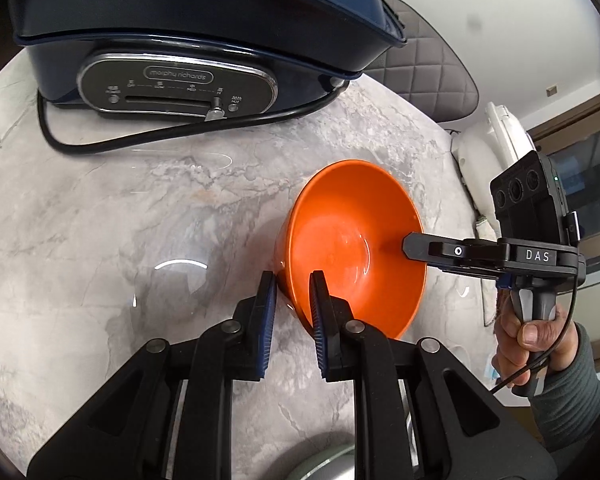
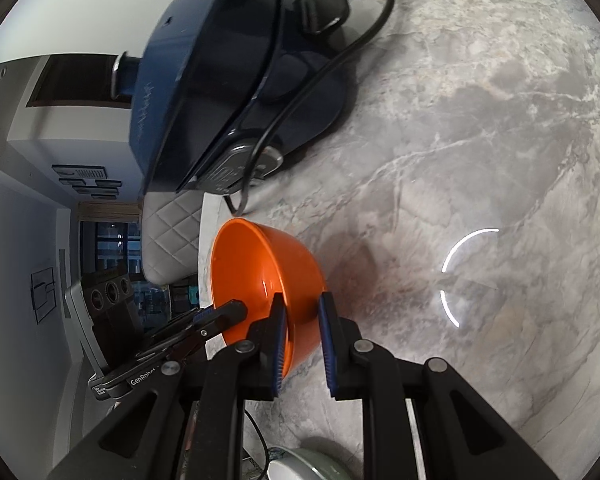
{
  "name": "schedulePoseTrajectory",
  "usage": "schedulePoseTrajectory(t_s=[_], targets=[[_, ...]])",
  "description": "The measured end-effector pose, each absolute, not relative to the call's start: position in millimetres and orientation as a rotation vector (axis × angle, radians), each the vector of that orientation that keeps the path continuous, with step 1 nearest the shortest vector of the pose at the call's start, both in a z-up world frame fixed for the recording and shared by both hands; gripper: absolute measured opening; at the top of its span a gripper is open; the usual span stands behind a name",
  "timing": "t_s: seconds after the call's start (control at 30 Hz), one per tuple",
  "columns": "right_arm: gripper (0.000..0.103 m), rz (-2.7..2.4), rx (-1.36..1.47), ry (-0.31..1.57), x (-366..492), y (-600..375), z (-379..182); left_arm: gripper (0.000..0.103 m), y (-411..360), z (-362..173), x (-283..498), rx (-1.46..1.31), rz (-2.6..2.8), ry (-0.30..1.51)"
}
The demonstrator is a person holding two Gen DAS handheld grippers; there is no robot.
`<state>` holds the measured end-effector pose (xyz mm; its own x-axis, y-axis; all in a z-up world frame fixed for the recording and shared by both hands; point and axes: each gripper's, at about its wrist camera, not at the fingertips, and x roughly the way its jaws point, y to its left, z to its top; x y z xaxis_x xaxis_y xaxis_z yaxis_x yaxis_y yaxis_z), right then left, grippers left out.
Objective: Organize plates and bowls
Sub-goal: 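Lift the orange bowl and lower it into the white bowl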
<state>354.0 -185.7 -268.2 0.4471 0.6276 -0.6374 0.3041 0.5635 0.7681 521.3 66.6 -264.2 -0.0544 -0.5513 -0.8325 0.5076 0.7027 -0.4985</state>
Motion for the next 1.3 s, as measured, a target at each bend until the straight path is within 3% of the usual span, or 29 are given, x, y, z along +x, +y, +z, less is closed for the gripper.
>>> schedulePoseTrajectory(t_s=[0.5,1.0,1.3], targets=[[0.019,0.329,0.941,1.125,317,-114,-234,0.015,151,-214,444,-0.093,-0.84,1.34],[0.022,0.352,0.929,1.157,255,-60,-236,0.015,215,-221,357,-0.127,-0.841,1.395],[0.022,0.312,0.952,1.181,209,-52,-246,0.015,216,-236,316,-0.092,-0.87,1.452]])
